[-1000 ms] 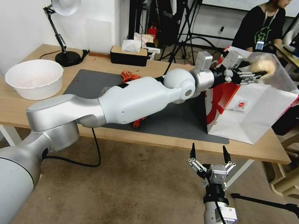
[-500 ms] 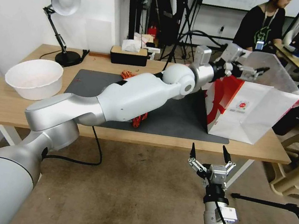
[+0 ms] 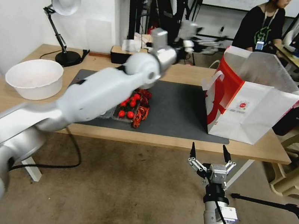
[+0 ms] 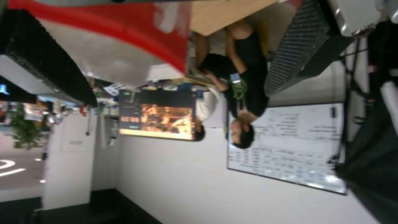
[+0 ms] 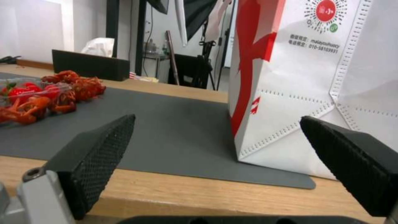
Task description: Pick up the trash from the table and place it into the takeout bag.
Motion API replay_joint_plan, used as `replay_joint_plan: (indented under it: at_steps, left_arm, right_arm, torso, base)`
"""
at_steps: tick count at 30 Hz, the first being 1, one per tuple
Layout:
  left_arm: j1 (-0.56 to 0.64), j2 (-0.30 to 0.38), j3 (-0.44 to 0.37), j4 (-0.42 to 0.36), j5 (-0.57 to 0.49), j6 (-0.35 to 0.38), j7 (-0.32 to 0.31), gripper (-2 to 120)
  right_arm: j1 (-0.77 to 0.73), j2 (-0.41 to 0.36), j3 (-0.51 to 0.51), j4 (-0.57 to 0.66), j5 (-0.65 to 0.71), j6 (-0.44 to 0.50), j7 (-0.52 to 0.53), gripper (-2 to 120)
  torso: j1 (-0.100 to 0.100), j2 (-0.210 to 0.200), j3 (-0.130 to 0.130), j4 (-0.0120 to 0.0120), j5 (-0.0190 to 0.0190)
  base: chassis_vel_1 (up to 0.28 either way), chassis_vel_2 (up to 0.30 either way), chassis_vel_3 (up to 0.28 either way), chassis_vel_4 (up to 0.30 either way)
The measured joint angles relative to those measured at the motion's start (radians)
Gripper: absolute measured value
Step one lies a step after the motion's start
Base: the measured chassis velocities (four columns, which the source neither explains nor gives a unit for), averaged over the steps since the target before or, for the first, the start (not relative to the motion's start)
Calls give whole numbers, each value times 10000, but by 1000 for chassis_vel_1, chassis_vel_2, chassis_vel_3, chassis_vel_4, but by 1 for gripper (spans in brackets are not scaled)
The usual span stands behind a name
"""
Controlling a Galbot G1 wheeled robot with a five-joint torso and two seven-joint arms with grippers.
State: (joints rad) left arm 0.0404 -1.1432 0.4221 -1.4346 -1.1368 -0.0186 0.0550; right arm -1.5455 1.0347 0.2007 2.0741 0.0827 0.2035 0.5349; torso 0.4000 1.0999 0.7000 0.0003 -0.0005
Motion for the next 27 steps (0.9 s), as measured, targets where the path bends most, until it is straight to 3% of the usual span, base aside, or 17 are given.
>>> replay_joint_plan:
  at_steps: [5, 11, 16, 17, 20, 27]
  left_arm:
    - [1133, 911, -870, -773, 308, -7, -65, 100]
    - [1884, 1371, -1394, -1239, 498, -5, -115, 100]
    - [4059, 2665, -3026, -2699, 993, -4, -255, 100]
    - [4059, 2665, -3026, -2699, 993, -4, -255, 100]
    - [5856, 3374, -4305, -3527, 1547, -37, -237, 100]
    - [7797, 3624, -5740, -4334, 2259, -313, -337, 100]
  right_arm:
    - [-75, -37, 6, 44, -7, 0, 0, 100]
    - [-97, -51, 14, 56, -10, 0, 0, 100]
    - [-58, -65, -30, 58, -36, -1, -4, 100]
    - [-58, -65, -30, 58, -36, -1, -4, 100]
    - [-35, -36, -104, 27, -77, 1, -12, 100]
    - [-70, -50, -119, 2, -95, 29, -14, 100]
  torso:
    - [0, 0, 0, -5, 4]
    - [0, 1, 1, 0, -2]
    - [-1, 3, 0, -1, 6]
    - [-1, 3, 0, -1, 6]
    - [-1, 3, 0, -2, 4]
    - [-1, 3, -1, -4, 4]
  base:
    - [0, 0, 0, 0]
    - [0, 0, 0, 0]
    - [0, 0, 0, 0]
    - [0, 0, 0, 0]
    - [0, 0, 0, 0]
    - [0, 0, 0, 0]
